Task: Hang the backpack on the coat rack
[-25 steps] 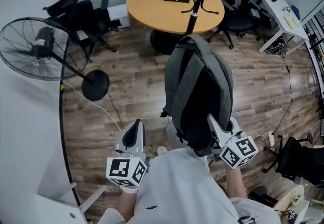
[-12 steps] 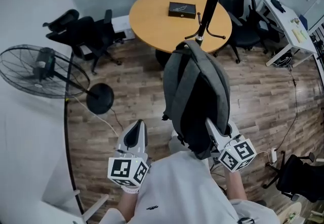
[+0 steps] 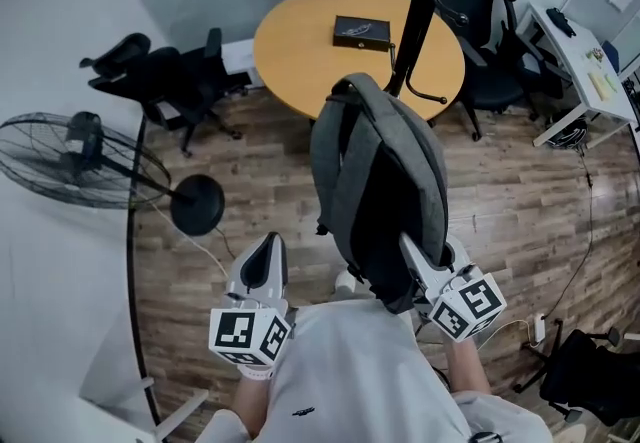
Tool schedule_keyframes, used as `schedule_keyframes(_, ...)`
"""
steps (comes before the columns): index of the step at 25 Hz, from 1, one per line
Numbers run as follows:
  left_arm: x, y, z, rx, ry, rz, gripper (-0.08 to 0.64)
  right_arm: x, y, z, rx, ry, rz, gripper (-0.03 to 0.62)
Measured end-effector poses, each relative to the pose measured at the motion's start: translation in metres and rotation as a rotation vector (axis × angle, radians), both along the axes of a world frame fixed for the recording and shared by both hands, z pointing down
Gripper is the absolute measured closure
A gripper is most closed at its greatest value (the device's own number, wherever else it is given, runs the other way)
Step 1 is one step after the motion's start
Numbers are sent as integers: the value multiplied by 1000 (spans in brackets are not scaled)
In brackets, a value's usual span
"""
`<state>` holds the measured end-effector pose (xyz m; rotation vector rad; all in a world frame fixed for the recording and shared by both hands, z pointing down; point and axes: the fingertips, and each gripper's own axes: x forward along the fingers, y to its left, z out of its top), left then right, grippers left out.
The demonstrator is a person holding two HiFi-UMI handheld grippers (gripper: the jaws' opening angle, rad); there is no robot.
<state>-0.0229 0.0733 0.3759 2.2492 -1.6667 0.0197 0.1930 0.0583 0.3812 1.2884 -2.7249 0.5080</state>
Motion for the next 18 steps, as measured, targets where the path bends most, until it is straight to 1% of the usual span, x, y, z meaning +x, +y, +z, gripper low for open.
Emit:
schedule_keyframes(3,-2,-11,-3,10,-6,-30,543,2,-15,3,0,-4,-17,505)
schedule_keyframes(7,-3,-29,-7,22,-14,-33,543,-2,-33,5,-2,-4,-32,505)
schedule_keyframes(10,-7,-42,-4,8,-10,-33,543,-8,-43,7,-15,-17,-34,505)
schedule_keyframes(14,-3,-64,4,-11,14,2,543,-13,-59,4,-25,-27,-28,505)
schedule_keyframes(18,-6,-91,7,-15,27,49,543,-28,-77,3,-19,-29,-6,505)
